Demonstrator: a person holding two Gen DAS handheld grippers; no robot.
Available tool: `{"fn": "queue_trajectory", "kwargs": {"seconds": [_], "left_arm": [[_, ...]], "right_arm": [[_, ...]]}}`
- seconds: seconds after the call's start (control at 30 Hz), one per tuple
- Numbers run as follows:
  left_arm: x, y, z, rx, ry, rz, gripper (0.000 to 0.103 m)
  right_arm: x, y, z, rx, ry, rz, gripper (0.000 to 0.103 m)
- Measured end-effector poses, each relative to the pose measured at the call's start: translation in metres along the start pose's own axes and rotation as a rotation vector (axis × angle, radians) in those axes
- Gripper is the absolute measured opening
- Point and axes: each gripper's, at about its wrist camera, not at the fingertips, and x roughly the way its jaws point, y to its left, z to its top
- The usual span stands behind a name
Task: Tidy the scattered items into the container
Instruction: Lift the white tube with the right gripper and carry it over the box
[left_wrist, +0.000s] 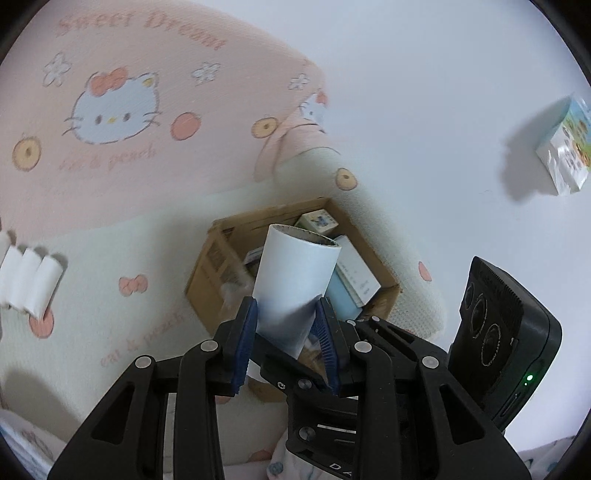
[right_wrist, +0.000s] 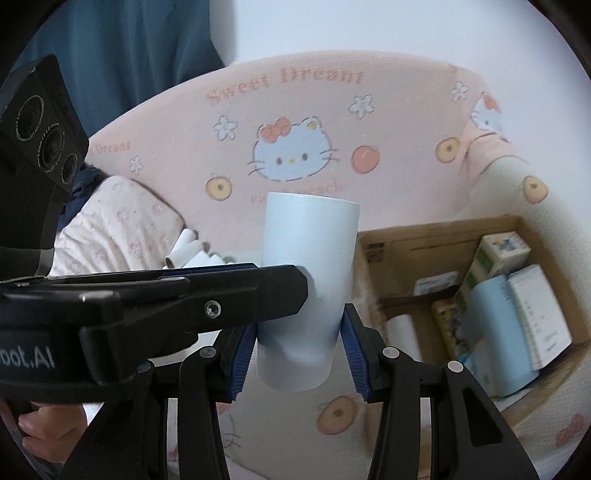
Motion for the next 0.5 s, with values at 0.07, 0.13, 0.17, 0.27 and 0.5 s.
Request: {"fn": "queue_trajectory", "kwargs": {"seconds": [0.07,0.13,0.17,0.27,0.5], "left_arm": [[0.004,-0.007,0.005,0.001,-0.001,-0.012,0.035],[0.008,-0.013,0.010,-0.001,0.002,-0.023,0.035],[0.011,-0.016,0.012,0.002,0.006,-0.025,0.035],[0.022,-0.026,0.022,0.023,0.020,-0.022,0.035],[0.058,-0.053,0.038,0.098,0.091,0.005,0.035]], "right_arm": [[-0.003,-0.007,0.004,0.001,-0.012,-0.011,0.043],[-0.006,-0.013,0.007,0.000,-0.018,-0.024,0.043],[-0.009,-0.017,0.010,-0.003,-0.023,-0.032,0.043],[-0.011,-0.028,0.015,-0.006,-0.024,-0.049,0.043],[-0.007,-0.063,0.022,0.011,0.003,-0.062,0.043]]}}
